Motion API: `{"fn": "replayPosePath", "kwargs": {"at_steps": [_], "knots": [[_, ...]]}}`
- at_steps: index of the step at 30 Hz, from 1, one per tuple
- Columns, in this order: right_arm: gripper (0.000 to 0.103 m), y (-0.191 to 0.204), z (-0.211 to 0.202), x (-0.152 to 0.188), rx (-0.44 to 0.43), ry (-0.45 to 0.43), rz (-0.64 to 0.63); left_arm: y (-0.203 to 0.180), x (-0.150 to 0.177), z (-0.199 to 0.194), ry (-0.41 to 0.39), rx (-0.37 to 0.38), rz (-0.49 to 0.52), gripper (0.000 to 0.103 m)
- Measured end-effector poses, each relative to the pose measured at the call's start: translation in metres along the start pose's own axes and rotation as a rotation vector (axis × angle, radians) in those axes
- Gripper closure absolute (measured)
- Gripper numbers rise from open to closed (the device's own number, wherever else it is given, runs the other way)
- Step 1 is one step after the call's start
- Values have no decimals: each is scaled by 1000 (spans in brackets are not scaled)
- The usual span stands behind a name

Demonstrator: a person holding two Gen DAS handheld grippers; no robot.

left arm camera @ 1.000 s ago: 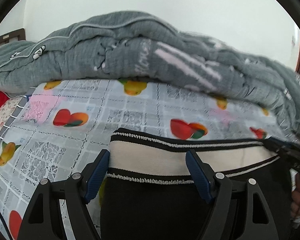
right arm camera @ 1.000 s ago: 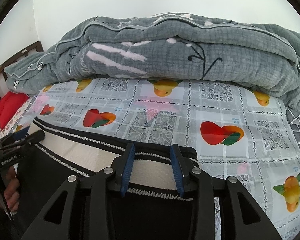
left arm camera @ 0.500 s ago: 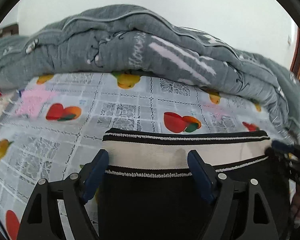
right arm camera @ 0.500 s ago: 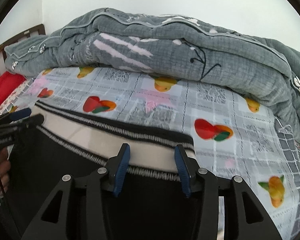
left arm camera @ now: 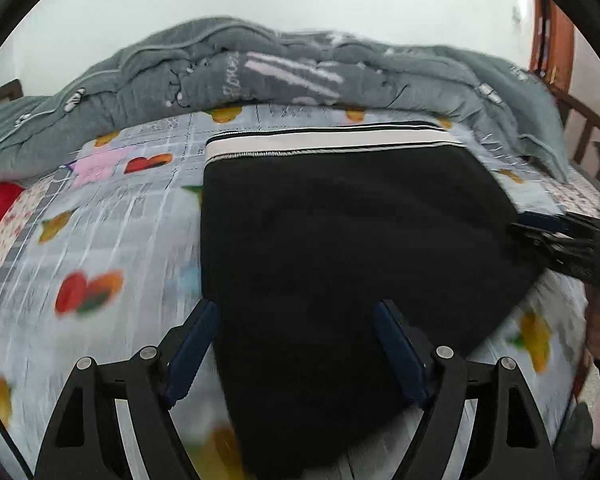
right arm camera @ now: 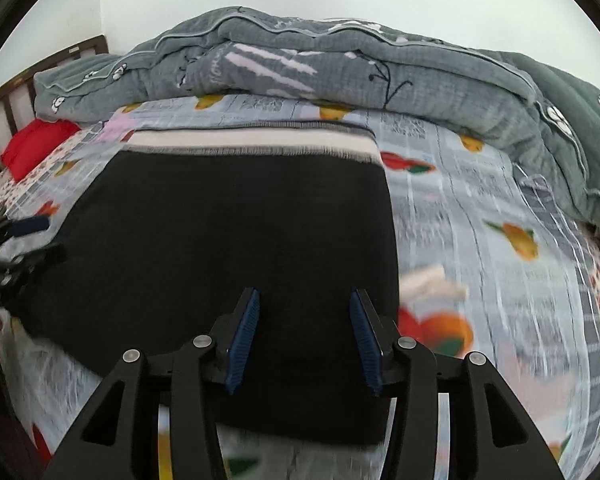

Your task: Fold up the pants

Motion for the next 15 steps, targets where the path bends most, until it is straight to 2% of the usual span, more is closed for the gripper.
{"fn": "replayPosePath", "kwargs": {"at_steps": [2, 5, 8, 9, 12, 13, 14, 15], "knots": [[56, 0, -7, 10, -12, 7, -1, 3, 13, -10, 23, 22, -17, 23], [55, -1, -11, 19, -22, 22, -5, 9, 28, -20, 44, 2, -42, 23], [55, -5, -10, 24, -40, 23, 4, 11, 36, -17, 92, -71, -7, 23], [55, -8, -11, 25, -51, 25, 24, 11, 39, -15, 100, -116, 11, 23], [54, -11, -11, 27, -60, 27, 49, 13, 39, -9, 68, -187, 21, 23], [54, -10, -8, 27, -54, 29, 47, 15, 37, -9, 48, -188, 6, 27], [54, -9, -6, 26, -45, 30, 45, 17, 34, -9, 28, -191, -12, 38], [53, -9, -3, 25, -33, 29, 50, 22, 26, -4, 24, -206, -38, 41]]}}
Point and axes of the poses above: each gripper's, at about its wrist camera, not at the fingertips, and z roughly the way its jaws point, y to its left, x to its underside, the point moved 2 cm from there along z, roughly the way its jaws point, and after that the axes turned 6 degrees about -z, right-handed, at the moved point
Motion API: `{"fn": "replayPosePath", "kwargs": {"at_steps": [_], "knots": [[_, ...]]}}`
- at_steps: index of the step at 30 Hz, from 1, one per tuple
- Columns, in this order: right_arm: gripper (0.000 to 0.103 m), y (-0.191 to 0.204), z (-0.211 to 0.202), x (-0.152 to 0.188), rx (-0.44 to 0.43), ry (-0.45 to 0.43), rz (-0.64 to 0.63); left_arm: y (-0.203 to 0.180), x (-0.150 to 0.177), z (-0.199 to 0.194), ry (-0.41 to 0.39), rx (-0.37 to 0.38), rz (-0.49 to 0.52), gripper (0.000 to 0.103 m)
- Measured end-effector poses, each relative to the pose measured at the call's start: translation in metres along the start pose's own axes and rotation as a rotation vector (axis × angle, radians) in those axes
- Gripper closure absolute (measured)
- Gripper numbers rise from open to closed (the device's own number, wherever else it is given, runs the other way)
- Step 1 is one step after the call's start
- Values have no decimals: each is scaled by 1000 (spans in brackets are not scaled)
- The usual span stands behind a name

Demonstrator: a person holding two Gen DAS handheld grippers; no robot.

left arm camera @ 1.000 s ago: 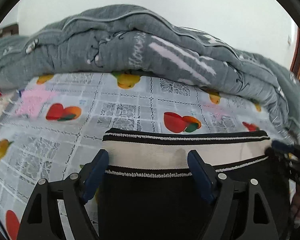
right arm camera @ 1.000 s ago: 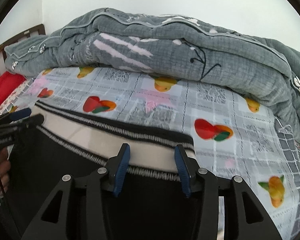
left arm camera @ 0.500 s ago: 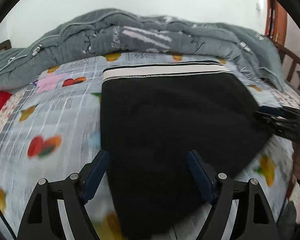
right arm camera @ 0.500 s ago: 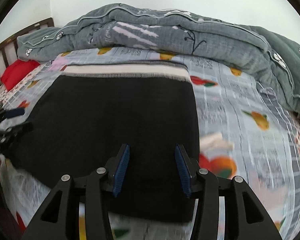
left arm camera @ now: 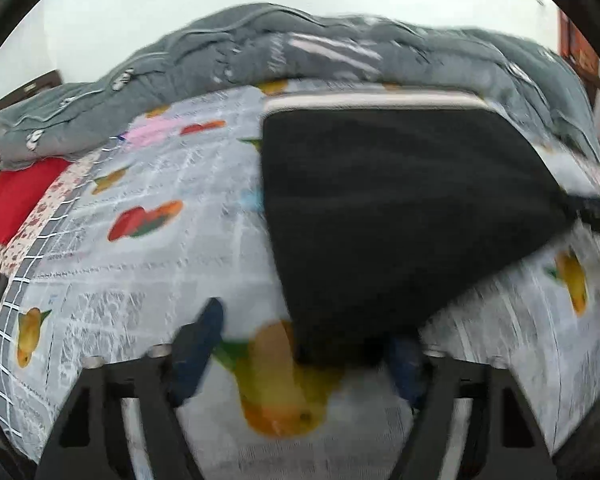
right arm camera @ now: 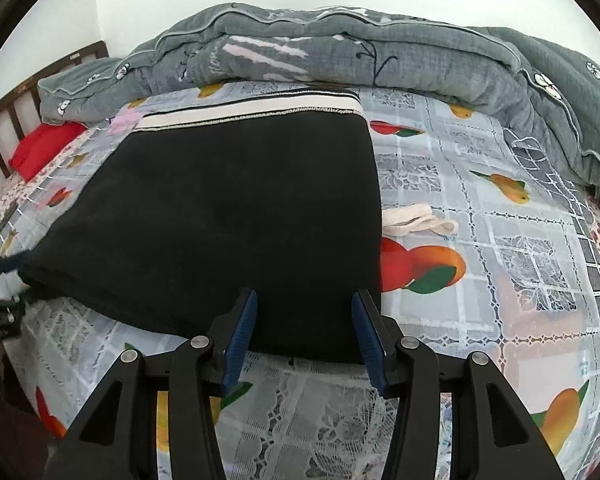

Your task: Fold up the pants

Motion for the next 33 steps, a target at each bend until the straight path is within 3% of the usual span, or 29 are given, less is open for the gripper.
{"fn": "replayPosePath", "kwargs": {"at_steps": [3, 6, 8, 11, 15, 17, 21, 24, 27, 29, 31, 33], "knots": [[47, -7, 9, -8, -7, 3, 65, 8, -19, 18, 25, 33, -76, 41], [43, -15, 24, -20, -30, 16, 107, 7, -33, 34, 25, -12, -85, 41], [43, -17, 31, -24, -22, 17, 109, 7, -37, 38, 39, -28, -88, 40], [43, -16, 28, -24, -7, 23, 109, 4, -27, 29, 58, 20, -83, 40], [43, -13, 15, -11, -2, 32, 74, -3, 4, -2, 24, 119, -20, 40], [43, -17, 3, -12, 6, 9, 73, 0, 6, -18, -45, 120, -54, 40], [43, -22, -8, -25, 56, -54, 87, 2, -18, -26, -93, 105, -161, 40], [49, -18, 16, -22, 83, 35, 56, -10, -34, -12, -77, 70, -165, 40], [49, -18, 13, -7, 76, 37, 63, -19, -28, 25, 100, 24, -174, 39], [49, -19, 2, -2, 75, 44, 53, -14, -22, 21, 78, 48, -220, 40], [49, -22, -10, 0, 85, 59, 48, -10, -19, 14, 129, 100, -259, 41], [49, -27, -28, -1, 112, 36, 50, -11, -21, 0, 117, 113, -277, 42]]}}
Point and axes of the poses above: each gripper's, at about its wrist camera, not at the fingertips, and z roughly the way its jaws point, y to its left, x to its underside, the point moved 2 cm from there along z, roughly the way its jaws point, and after that the axes turned 6 degrees about -z, right-handed, at the moved point
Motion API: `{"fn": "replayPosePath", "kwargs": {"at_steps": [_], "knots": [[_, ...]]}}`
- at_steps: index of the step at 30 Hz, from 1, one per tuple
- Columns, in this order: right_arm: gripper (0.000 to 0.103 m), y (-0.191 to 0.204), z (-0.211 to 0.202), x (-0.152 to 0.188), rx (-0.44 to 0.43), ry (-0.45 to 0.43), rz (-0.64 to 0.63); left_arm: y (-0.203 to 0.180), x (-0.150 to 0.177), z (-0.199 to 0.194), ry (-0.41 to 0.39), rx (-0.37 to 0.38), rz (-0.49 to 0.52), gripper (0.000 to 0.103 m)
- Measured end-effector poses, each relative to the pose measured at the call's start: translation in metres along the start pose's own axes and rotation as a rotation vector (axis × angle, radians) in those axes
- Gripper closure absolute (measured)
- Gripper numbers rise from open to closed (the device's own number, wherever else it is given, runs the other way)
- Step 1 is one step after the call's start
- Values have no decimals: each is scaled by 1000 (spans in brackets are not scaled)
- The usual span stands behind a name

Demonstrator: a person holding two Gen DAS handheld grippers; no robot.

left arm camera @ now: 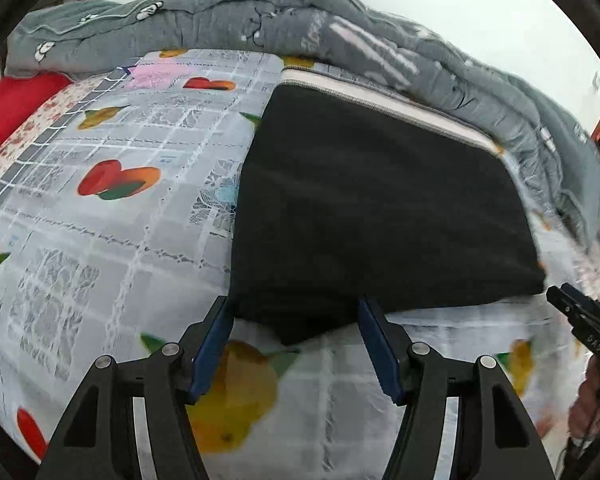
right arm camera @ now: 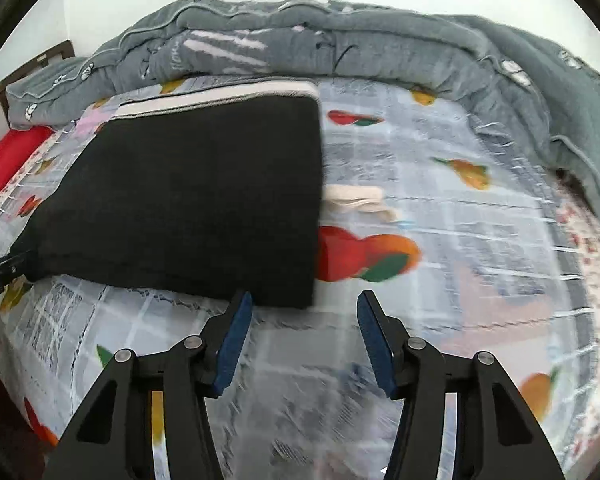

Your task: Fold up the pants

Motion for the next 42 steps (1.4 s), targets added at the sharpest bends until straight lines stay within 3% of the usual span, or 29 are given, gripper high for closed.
{"fn": "replayPosePath", "kwargs": {"at_steps": [12, 14, 15, 17, 21, 28, 42], "knots": [[49, -14, -95, -1, 1, -73, 110, -69, 4, -117, -230, -30, 128, 36], [43, -17, -107, 4, 4, -84, 120, -79, 9, -131, -256, -37, 149, 31], [32, -18, -111, 6, 8, -89, 120, -82, 11, -136, -261, -35, 154, 29], [22, -19, -122, 11, 22, -102, 115, -87, 16, -145, -263, -35, 153, 26], [15, -22, -138, 21, 25, -106, 124, -91, 29, -157, -289, -68, 150, 22], [15, -25, -153, 37, -1, -114, 146, -94, 48, -172, -298, -118, 145, 21], [15, -28, -181, 52, 21, -150, 154, -101, 58, -186, -310, -92, 131, 21]]}}
Point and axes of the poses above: each gripper's, at about its wrist camera, not at the fingertips, and z roughly the way its jaws point, y to its left, x to its underside, the point moved 2 cm from there along z, roughly the way its jaws point, and after that the axes turned 6 degrees about -z, right-handed, at the moved point
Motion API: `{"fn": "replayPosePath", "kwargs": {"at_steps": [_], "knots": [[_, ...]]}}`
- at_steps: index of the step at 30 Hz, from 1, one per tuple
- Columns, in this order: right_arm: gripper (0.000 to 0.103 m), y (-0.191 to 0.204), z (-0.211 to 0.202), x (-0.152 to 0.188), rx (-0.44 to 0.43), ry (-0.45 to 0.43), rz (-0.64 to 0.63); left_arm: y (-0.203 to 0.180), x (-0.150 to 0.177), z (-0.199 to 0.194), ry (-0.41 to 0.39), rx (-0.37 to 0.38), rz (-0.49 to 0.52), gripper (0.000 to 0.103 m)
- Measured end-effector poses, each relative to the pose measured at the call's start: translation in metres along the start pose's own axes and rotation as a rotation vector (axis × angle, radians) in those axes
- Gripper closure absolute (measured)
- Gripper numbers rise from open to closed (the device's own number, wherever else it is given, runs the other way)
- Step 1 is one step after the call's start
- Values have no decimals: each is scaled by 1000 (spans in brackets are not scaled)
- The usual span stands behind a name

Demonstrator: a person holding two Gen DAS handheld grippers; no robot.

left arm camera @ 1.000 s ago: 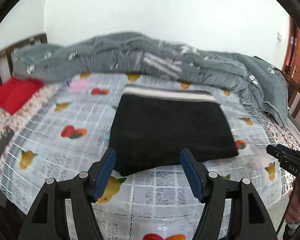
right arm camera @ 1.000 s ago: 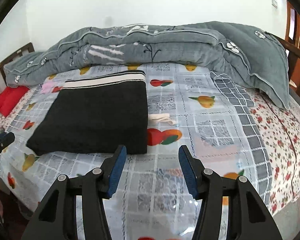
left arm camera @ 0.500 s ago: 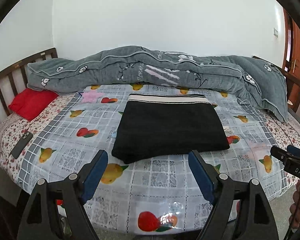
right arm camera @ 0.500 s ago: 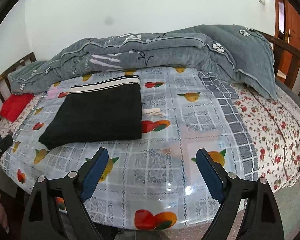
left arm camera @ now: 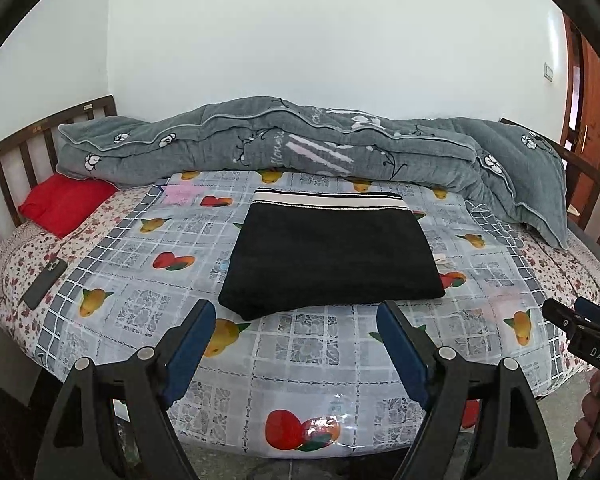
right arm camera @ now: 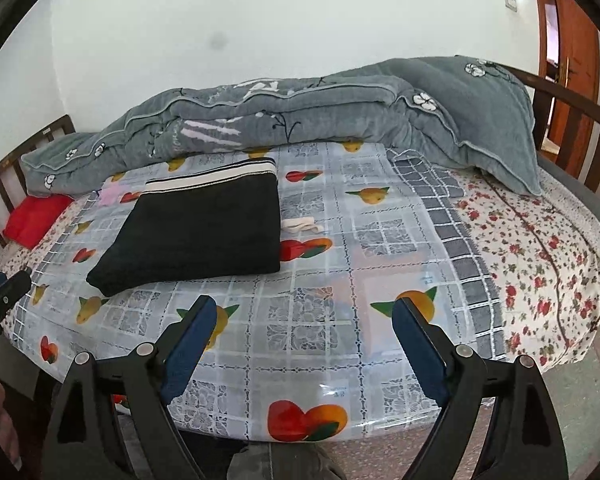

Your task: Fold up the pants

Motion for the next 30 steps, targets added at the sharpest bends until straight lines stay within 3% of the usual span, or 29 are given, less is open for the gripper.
{"fn": "replayPosePath", "kwargs": {"at_steps": [30], "knots": [[15, 3, -16, -3, 42, -28, -23, -5, 2, -8, -17, 10, 15, 20]]}}
Point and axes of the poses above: each gripper's, at about its wrist camera, not at the fingertips, and z roughly the way its jaws point, y to its left, x to its underside, the point moved 2 cm from there along z, roughly the way its jaws point, and after that the axes turned 6 degrees about -z, right-handed, at the moved point
